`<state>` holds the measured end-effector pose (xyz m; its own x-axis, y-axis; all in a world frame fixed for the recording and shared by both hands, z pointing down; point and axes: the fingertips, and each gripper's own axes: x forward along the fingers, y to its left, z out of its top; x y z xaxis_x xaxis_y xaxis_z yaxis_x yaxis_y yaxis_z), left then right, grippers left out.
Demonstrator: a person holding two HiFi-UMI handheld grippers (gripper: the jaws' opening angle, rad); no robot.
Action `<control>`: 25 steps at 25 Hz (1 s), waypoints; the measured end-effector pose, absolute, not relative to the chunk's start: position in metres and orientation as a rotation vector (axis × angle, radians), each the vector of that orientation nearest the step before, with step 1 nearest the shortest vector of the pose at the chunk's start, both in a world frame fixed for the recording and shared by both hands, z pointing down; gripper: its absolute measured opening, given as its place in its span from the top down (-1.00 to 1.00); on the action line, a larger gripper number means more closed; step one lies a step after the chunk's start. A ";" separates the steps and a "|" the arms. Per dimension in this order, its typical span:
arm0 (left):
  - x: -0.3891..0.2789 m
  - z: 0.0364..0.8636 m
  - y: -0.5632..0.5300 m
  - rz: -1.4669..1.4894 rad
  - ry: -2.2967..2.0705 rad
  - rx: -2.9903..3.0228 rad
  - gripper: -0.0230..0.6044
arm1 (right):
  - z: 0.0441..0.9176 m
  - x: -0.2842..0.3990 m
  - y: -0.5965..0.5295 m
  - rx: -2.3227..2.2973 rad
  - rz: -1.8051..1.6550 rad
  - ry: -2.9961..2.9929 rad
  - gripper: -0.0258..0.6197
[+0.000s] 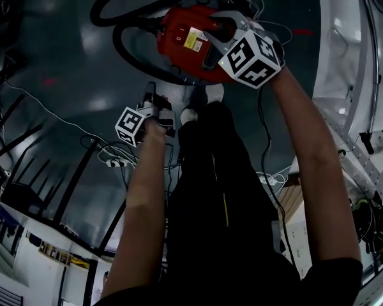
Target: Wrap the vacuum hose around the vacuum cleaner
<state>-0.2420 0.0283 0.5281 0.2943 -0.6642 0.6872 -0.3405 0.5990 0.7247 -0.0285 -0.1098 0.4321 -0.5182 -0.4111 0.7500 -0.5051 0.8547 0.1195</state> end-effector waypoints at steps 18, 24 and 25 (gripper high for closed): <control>-0.146 0.423 -0.073 0.201 -1.102 1.859 0.77 | 0.455 0.085 -0.118 1.133 0.506 -1.982 0.57; -0.127 0.414 -0.082 0.270 -1.084 1.874 0.77 | 0.446 0.099 -0.108 1.190 0.565 -1.969 0.75; -0.123 0.411 -0.083 0.289 -1.077 1.874 0.77 | 0.444 0.100 -0.106 1.191 0.577 -1.969 0.77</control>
<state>-0.1232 -0.0831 0.4114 0.5885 -0.5593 0.5839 -0.7764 -0.1894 0.6011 0.1001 -0.1059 0.4444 -0.2857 -0.5466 0.7872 -0.8851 0.4654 0.0019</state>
